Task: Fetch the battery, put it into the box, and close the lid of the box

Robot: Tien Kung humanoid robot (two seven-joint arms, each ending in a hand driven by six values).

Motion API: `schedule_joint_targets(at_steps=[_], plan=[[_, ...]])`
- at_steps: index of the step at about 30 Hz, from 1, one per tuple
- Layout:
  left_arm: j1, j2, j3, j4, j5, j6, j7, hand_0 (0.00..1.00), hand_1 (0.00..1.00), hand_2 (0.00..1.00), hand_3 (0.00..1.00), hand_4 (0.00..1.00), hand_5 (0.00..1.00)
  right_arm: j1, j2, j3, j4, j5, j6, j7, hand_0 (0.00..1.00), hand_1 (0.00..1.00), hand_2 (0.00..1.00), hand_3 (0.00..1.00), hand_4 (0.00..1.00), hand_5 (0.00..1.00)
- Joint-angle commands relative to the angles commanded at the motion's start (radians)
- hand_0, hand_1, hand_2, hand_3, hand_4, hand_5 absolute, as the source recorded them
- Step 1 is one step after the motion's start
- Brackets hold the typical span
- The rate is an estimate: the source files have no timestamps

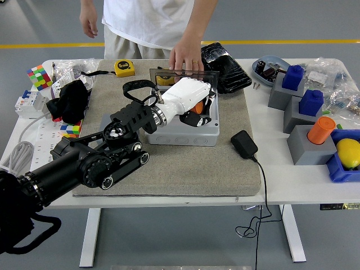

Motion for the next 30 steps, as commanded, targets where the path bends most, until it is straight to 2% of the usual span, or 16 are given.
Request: schedule_joint_targets(at_steps=[3,4,7,9,10,15,16,21,22,27,28,30], plan=[[-0.007,0.000,0.007,0.016,-0.011,0.003,-0.004,0.150,0.127,0.196,0.255,0.859,0.002,0.000,0.001,-0.002,0.000,0.001,0.000,0.000,0.557,0.594,0.592,0.551,0.924,0.494],[-0.008,0.000,0.008,0.022,-0.019,0.004,-0.007,0.218,0.180,0.236,0.294,0.880,0.002,0.000,0.001,-0.002,0.000,0.001,0.000,0.000,0.557,0.594,0.591,0.550,0.924,0.494],[-0.009,0.000,0.013,0.041,-0.036,0.005,-0.014,0.218,0.180,0.236,0.294,0.880,0.002,0.001,0.002,-0.002,0.000,0.001,0.000,0.000,0.557,0.594,0.591,0.550,0.924,0.494],[-0.008,0.000,0.017,0.051,-0.050,0.017,-0.031,0.218,0.180,0.236,0.294,0.880,0.002,0.001,0.002,-0.003,0.000,0.001,0.000,0.000,0.557,0.594,0.591,0.550,0.924,0.494],[-0.008,0.000,0.019,0.053,-0.053,0.021,-0.036,0.231,0.207,0.245,0.325,0.924,0.022,0.001,0.002,-0.004,0.000,0.001,0.000,0.000,0.556,0.593,0.590,0.550,0.923,0.492],[-0.012,0.000,0.032,0.064,-0.059,0.049,-0.063,0.231,0.207,0.245,0.325,0.924,0.022,0.003,0.003,-0.006,0.001,0.000,-0.001,0.001,0.556,0.593,0.590,0.550,0.923,0.492],[-0.013,0.000,0.036,0.067,-0.061,0.055,-0.069,0.307,0.281,0.271,0.344,0.955,0.029,0.003,0.003,-0.006,0.001,0.000,-0.001,0.001,0.557,0.594,0.590,0.550,0.923,0.492],[-0.023,0.000,0.058,0.076,-0.065,0.082,-0.089,0.307,0.281,0.271,0.344,0.955,0.029,0.004,0.003,-0.010,0.001,0.000,-0.001,0.001,0.557,0.594,0.590,0.550,0.923,0.492],[-0.025,0.000,0.063,0.078,-0.065,0.085,-0.092,0.344,0.310,0.282,0.351,0.965,0.037,0.004,0.003,-0.011,0.001,0.000,-0.001,0.001,0.557,0.593,0.589,0.549,0.921,0.490],[-0.029,0.000,0.087,0.086,-0.060,0.094,-0.092,0.344,0.310,0.282,0.351,0.965,0.037,0.005,0.004,-0.011,0.002,0.000,-0.001,0.002,0.557,0.593,0.589,0.549,0.921,0.490],[-0.028,0.000,0.089,0.087,-0.058,0.094,-0.091,0.678,0.649,0.634,0.624,0.997,0.035,0.005,0.004,-0.010,0.002,0.000,-0.001,0.002,0.557,0.593,0.589,0.549,0.920,0.489],[-0.025,0.000,0.093,0.089,-0.052,0.099,-0.092,0.678,0.649,0.634,0.624,0.997,0.035,0.004,0.004,-0.010,0.002,0.000,-0.001,0.002,0.557,0.593,0.589,0.549,0.920,0.489]])
